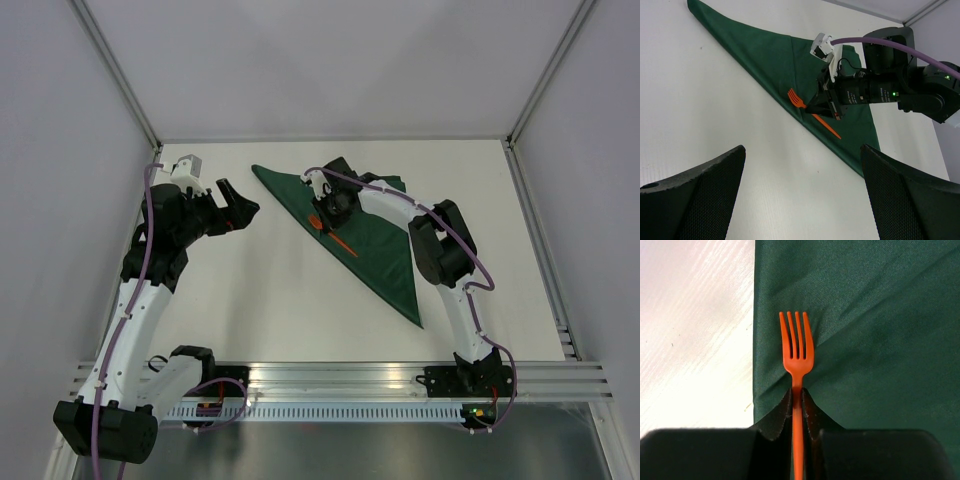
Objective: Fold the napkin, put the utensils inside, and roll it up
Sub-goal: Place the utensil onto the napkin
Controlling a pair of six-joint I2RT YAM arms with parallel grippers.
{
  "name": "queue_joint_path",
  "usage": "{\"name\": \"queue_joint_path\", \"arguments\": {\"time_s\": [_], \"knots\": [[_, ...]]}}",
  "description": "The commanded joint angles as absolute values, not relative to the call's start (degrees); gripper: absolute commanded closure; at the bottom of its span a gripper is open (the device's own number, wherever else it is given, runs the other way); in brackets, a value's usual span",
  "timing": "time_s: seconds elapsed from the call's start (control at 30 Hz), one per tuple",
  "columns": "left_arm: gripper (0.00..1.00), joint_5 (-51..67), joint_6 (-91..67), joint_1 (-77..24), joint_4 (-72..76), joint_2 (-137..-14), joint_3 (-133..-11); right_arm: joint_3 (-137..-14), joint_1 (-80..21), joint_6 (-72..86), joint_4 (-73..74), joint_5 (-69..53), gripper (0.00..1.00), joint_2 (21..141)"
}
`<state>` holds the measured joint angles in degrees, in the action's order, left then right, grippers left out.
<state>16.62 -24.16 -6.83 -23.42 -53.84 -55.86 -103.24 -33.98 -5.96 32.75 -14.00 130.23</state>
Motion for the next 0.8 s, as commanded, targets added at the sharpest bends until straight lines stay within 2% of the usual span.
{"name": "queue_joint_path", "arguments": {"time_s": [0.0,0.77], "knots": [[0.01,18.0,-25.4,-6.6,-21.4,-54.1,-55.8,-106.7,-34.0,-3.1,35.7,-12.5,0.89,127.3],[0.01,18.2,-25.5,-6.6,-21.0,-53.6,-55.3,-107.6,-34.5,1.6,37.0,-13.2,0.90,129.0]]}}
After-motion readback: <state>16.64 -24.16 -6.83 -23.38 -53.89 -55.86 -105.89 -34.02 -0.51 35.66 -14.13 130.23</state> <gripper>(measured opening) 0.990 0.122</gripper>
